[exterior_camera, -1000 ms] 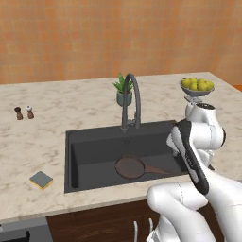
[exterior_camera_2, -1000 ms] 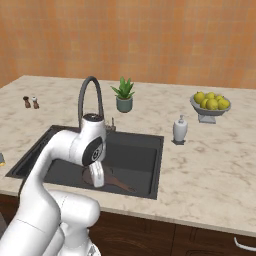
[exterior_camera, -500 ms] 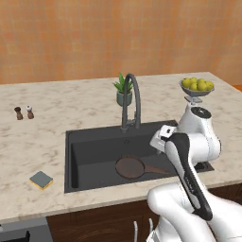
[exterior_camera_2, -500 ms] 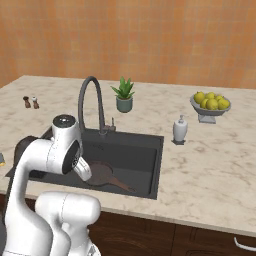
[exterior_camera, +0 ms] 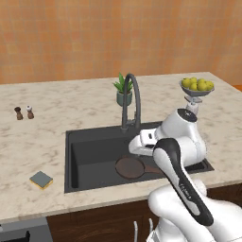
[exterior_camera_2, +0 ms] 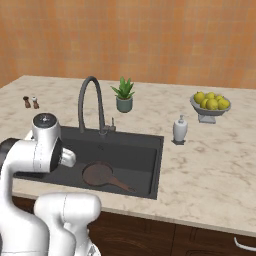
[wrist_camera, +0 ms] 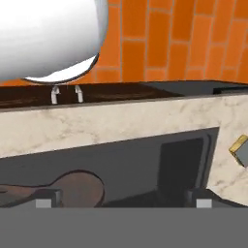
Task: Pick the pan and sponge and place them into the sink. Then turn on the water.
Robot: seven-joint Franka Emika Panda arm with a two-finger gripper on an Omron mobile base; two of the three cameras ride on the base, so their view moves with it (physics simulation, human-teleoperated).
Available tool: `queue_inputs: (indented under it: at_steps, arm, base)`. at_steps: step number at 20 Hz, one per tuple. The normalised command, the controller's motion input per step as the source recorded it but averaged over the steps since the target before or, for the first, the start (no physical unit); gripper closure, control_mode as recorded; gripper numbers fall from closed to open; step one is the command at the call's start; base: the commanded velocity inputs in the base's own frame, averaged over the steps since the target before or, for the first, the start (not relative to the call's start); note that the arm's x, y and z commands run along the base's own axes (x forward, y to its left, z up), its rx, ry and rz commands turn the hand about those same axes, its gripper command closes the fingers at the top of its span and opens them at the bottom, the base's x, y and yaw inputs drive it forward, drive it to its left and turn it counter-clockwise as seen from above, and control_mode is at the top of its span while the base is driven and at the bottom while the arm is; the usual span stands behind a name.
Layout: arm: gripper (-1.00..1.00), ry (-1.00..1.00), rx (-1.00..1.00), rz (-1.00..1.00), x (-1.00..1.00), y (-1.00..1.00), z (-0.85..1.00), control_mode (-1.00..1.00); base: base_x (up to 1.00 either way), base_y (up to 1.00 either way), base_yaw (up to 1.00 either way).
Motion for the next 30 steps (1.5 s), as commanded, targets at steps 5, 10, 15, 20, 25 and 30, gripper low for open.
queue_inputs:
  at_steps: [5,10,15,20,25,30]
  arm:
    - [-1.00,-0.09,-0.13,0.51,0.00,0.88,0.00,-1.00]
    - [-1.00,-0.10,-0.09,0.23,0.00,0.83,0.00,-1.00]
    - [-1.00,-0.02,-0.07,0.05,0.06,0.80,0.00,-1.00]
    - [-1.00,0.00,-0.06,0.01,0.08,0.83,0.00,-1.00]
    - [-1.00,0.00,-0.07,0.02,0.23,0.71,0.00,-1.00]
    - [-1.00,0.00,-0.04,0.00,0.18,0.65,0.00,-1.00]
  base:
    - [0.00,0.00,0.00]
    - [0.00,0.00,0.00]
    - [0.00,0.00,0.00]
    - [0.00,0.00,0.00]
    - [0.00,0.00,0.00]
    - [0.00,0.00,0.00]
